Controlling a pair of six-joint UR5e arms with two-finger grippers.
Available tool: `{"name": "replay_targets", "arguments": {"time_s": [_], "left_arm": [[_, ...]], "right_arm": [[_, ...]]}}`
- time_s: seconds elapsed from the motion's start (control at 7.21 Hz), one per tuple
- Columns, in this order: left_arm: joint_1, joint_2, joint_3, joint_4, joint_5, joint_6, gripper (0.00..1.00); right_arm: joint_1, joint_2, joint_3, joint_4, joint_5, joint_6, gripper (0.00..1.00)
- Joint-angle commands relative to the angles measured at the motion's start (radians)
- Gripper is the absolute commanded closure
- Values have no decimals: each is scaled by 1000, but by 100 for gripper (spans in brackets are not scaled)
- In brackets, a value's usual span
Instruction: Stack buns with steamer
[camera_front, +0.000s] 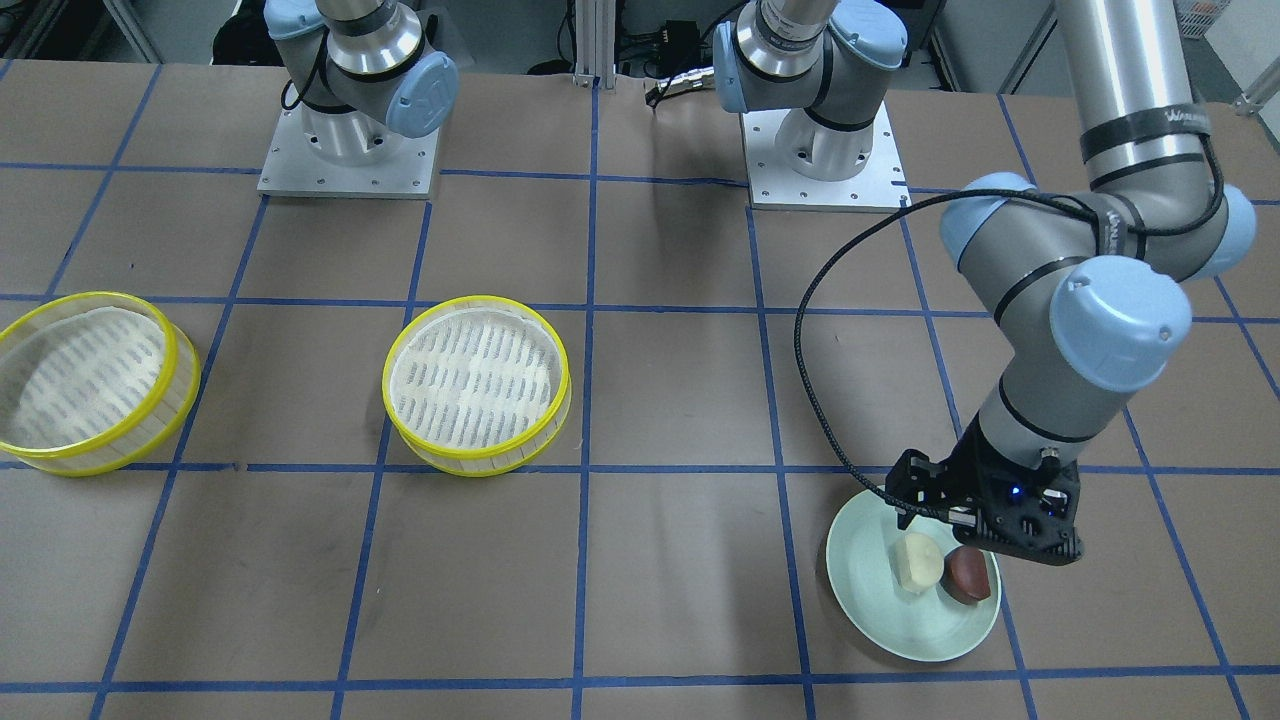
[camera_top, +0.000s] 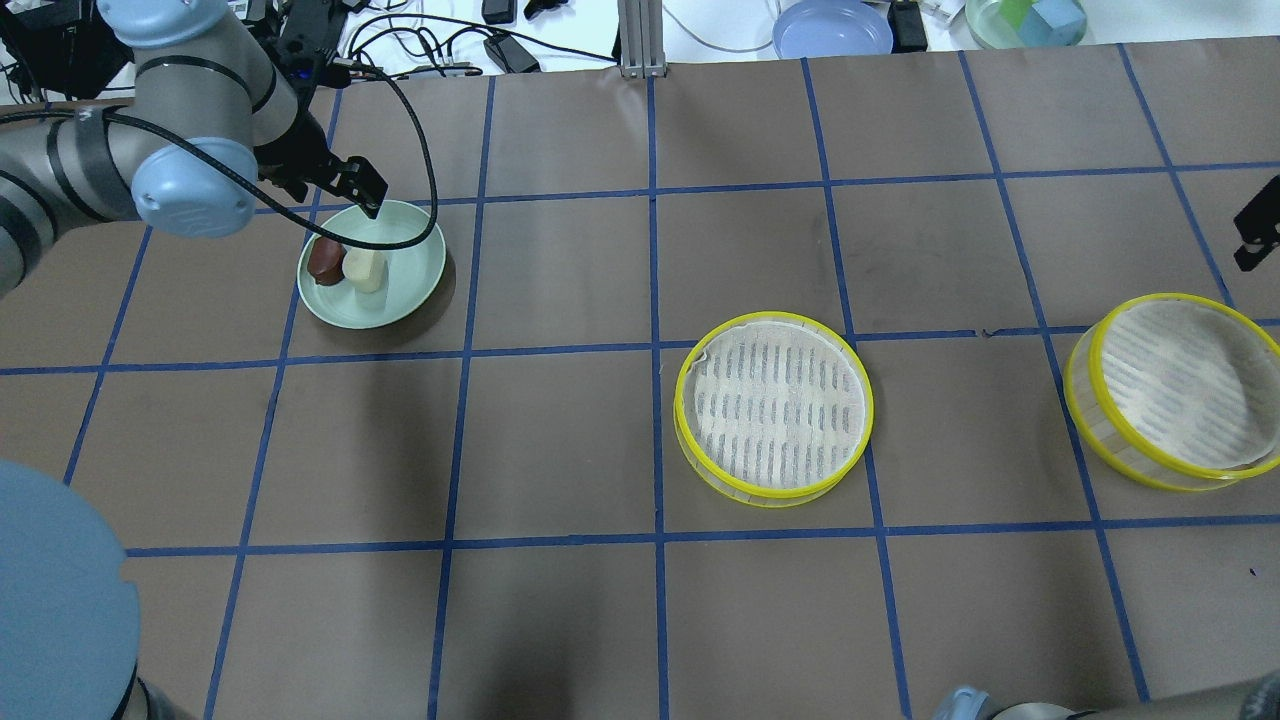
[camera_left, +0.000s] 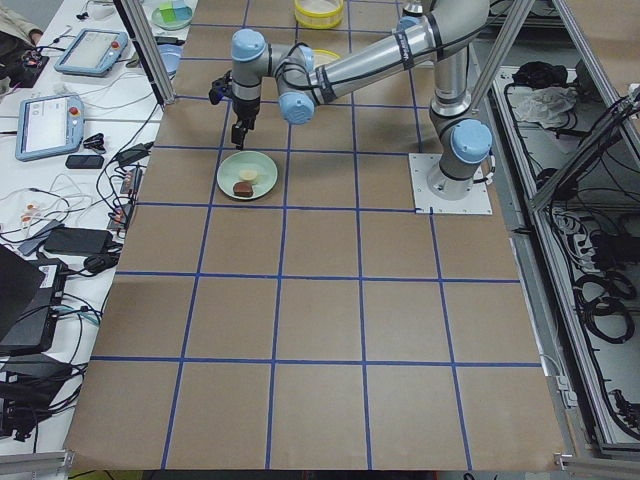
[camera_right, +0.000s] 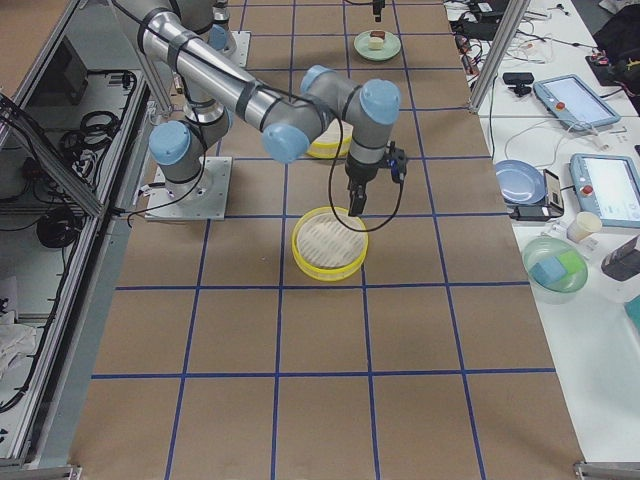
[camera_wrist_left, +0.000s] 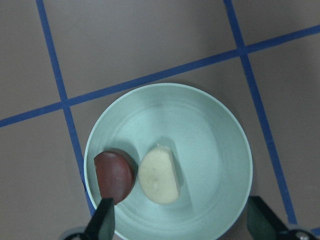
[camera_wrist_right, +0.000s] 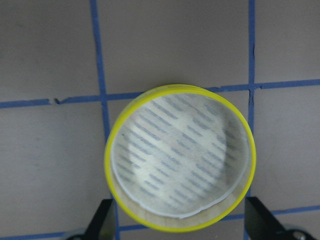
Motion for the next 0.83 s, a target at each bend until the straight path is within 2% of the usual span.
{"name": "replay_targets", "arguments": {"time_s": [0.0,0.14,0.42,0.55,0.69], "left_arm": [[4,-90,0,69,3,18,23],[10,-113,0,80,6,30,25],[22,-143,0,89,6,50,25],[22,-159,0,87,7,50,39],[22,-166,0,87,9,50,85]], "right_arm": [[-111,183,28,-182,-9,-217,15],[-122,210,55,-222,-15,-274,19],[-122,225,88,-231,-20,-288,71],[-122,225,88,-231,-30,-294,88],[-122,225,88,-230,-33,-294,96]]}}
